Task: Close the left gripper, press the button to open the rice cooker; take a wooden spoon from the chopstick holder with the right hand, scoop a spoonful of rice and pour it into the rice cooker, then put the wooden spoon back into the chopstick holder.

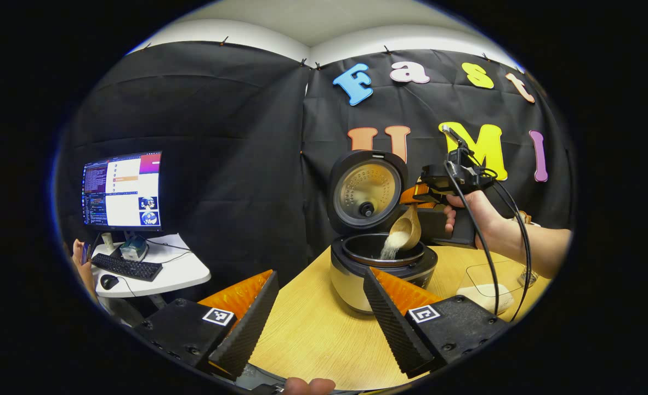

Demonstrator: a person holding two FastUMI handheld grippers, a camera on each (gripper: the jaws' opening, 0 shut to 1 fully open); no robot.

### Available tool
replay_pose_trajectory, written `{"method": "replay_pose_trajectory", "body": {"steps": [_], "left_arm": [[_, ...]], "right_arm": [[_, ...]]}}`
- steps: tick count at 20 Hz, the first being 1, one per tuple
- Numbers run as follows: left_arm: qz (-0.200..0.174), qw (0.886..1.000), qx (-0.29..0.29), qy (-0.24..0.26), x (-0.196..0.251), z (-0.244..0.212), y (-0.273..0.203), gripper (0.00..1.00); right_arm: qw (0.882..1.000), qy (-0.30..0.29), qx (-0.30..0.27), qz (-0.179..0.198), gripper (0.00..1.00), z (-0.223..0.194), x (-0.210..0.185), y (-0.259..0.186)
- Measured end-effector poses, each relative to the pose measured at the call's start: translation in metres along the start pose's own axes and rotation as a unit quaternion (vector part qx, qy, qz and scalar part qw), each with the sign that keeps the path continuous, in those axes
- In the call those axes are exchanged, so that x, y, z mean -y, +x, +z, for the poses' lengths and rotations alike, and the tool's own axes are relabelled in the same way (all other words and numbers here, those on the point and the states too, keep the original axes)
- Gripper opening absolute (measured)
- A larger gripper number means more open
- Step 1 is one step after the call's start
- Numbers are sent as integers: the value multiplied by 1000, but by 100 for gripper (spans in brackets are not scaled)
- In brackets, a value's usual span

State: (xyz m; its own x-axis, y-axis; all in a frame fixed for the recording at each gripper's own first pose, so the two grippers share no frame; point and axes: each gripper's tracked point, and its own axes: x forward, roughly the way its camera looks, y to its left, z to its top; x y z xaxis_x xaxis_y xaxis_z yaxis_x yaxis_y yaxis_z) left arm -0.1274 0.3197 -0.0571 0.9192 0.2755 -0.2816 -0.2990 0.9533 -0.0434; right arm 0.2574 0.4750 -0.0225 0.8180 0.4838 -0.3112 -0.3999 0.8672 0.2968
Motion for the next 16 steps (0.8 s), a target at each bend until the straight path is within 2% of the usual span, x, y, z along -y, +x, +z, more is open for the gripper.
{"method": "replay_pose_trajectory", "body": {"steps": [8,13,16], "left_arm": [[4,1000,-1,-10,-5,-3,-1,99],[8,1000,2,-15,-8,-2,-3,99],[9,1000,4,-16,-8,-1,-5,99]], "right_arm": [[988,-140,59,-9,0,13,-19,-12],[965,-247,91,-12,0,9,-34,-16],[953,-285,105,-12,0,10,-41,-20]]}}
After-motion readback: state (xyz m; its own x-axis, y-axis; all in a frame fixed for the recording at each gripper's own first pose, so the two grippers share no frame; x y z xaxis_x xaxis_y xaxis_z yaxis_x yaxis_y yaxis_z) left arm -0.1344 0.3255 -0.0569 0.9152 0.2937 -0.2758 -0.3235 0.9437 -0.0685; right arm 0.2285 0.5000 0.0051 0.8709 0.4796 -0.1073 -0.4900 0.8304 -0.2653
